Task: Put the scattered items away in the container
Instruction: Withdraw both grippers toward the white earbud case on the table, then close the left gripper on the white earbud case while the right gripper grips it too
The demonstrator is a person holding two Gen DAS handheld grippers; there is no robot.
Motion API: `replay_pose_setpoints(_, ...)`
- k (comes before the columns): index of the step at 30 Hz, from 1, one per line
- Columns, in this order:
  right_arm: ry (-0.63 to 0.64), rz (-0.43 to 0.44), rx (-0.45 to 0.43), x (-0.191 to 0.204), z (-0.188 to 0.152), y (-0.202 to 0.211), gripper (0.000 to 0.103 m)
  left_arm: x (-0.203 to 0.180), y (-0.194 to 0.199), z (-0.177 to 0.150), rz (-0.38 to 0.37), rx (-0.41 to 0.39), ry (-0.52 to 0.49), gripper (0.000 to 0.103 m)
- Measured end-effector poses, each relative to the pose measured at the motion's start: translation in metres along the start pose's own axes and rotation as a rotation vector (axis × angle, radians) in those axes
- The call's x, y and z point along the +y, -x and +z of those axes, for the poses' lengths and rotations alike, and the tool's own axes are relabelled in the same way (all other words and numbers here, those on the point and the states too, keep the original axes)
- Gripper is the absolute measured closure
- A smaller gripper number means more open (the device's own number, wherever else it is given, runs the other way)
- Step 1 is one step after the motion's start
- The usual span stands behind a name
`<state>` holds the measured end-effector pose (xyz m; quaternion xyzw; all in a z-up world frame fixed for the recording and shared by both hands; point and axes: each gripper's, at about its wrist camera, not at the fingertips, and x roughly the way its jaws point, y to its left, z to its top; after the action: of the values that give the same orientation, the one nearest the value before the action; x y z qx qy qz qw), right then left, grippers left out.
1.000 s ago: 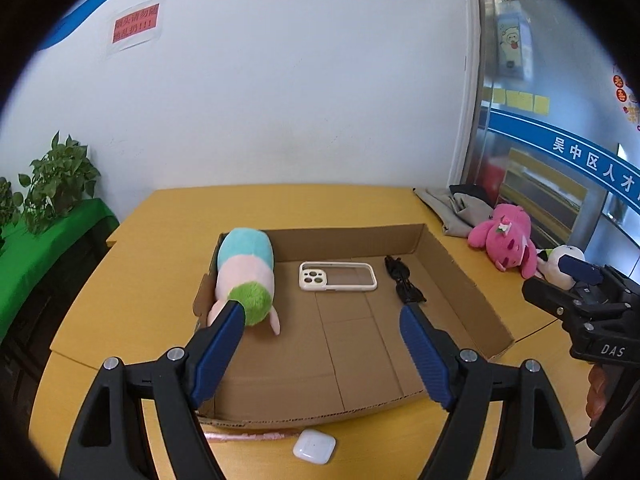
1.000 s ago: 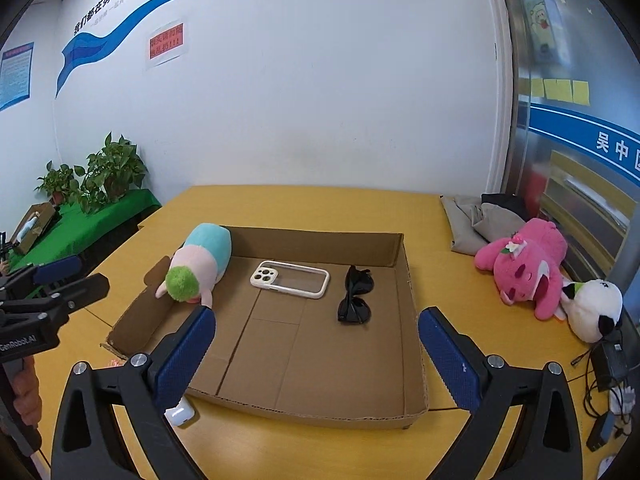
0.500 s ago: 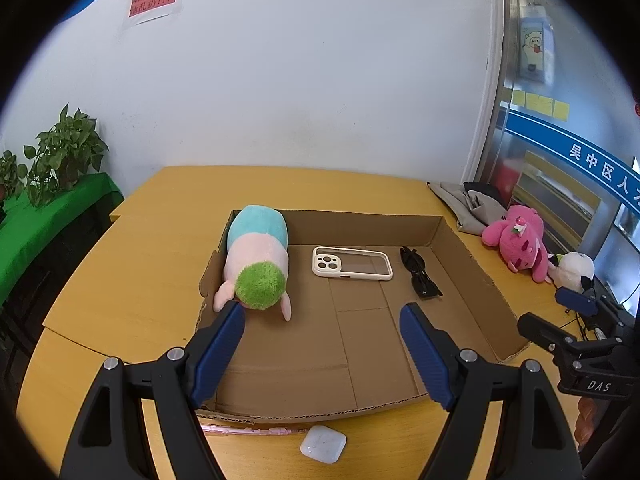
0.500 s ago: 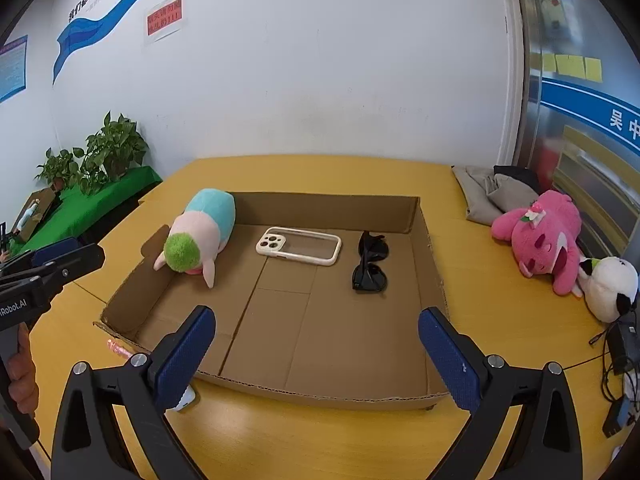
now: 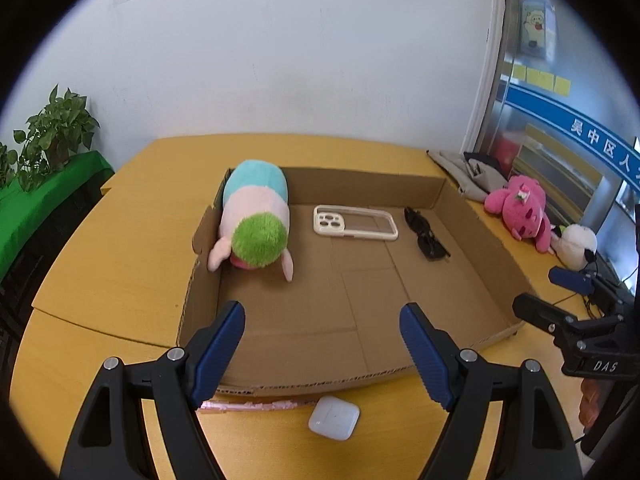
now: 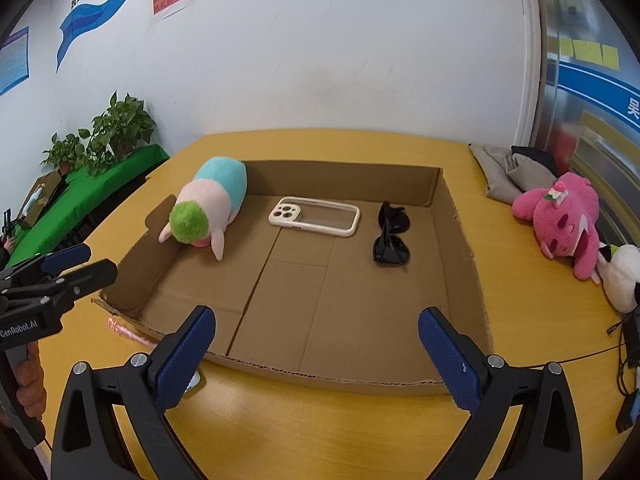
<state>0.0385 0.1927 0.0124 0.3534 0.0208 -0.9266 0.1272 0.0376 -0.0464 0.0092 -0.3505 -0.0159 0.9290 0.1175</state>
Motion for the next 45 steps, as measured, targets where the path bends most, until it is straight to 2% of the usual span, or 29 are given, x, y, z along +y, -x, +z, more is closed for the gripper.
replay_pose_setpoints(6, 0.031, 0.105, 0.047, 0.01, -0.016, -0.014, 0.0, 0.01, -0.024, -0.034, -0.01, 0.107, -0.002, 0.023)
replay_pose_setpoints(9, 0.064, 0.196, 0.096, 0.019, -0.039, -0.02, 0.0, 0.015, -0.027, -0.048, -0.027, 0.142, 0.003, 0.023)
replay_pose_setpoints(12, 0.116, 0.301, 0.152, 0.034, -0.066, -0.027, 0.0, 0.013, -0.022, -0.056, -0.032, 0.147, -0.04, 0.023)
replay_pose_setpoints(15, 0.18, 0.38, 0.208, 0.056, -0.091, -0.036, 0.0, 0.018, -0.023, -0.063, -0.076, 0.172, -0.001, 0.023)
replay_pose_setpoints(19, 0.254, 0.425, 0.21, 0.083, -0.106, -0.045, 0.0, 0.024, -0.029, -0.071, -0.134, 0.219, 0.023, 0.023)
replay_pose_setpoints(26, 0.254, 0.449, 0.179, 0.103, -0.1, -0.076, 0.001, 0.022, -0.061, -0.081, -0.252, 0.311, 0.027, 0.023)
replay_pose_setpoints(30, 0.242, 0.472, 0.185, 0.108, -0.091, -0.092, 0.003, 0.018, -0.085, -0.087, -0.248, 0.376, 0.015, 0.024)
replay_pose_setpoints(33, 0.239, 0.472, 0.196, 0.112, -0.088, -0.102, 0.008, 0.018, -0.092, -0.089, -0.25, 0.378, 0.012, 0.026)
replay_pose_setpoints(35, 0.252, 0.482, 0.205, 0.116, -0.09, -0.107, 0.019, 0.02, -0.093, -0.088, -0.263, 0.376, 0.009, 0.026)
replay_pose_setpoints(36, 0.26, 0.485, 0.208, 0.119, -0.09, -0.109, 0.021, 0.02, -0.093, -0.088, -0.264, 0.377, 0.004, 0.028)
replay_pose_setpoints(39, 0.3, 0.483, 0.2, 0.128, -0.094, -0.108, 0.03, 0.019, -0.092, -0.089, -0.244, 0.377, -0.025, 0.04)
replay_pose_setpoints(41, 0.31, 0.494, 0.198, 0.132, -0.094, -0.108, 0.039, 0.019, -0.092, -0.09, -0.262, 0.385, -0.028, 0.056)
replay_pose_setpoints(43, 0.317, 0.486, 0.194, 0.134, -0.095, -0.107, 0.041, 0.019, -0.092, -0.091, -0.283, 0.396, -0.022, 0.061)
replay_pose_setpoints(45, 0.318, 0.475, 0.192, 0.132, -0.097, -0.104, 0.048, 0.019, -0.091, -0.091, -0.285, 0.404, -0.016, 0.061)
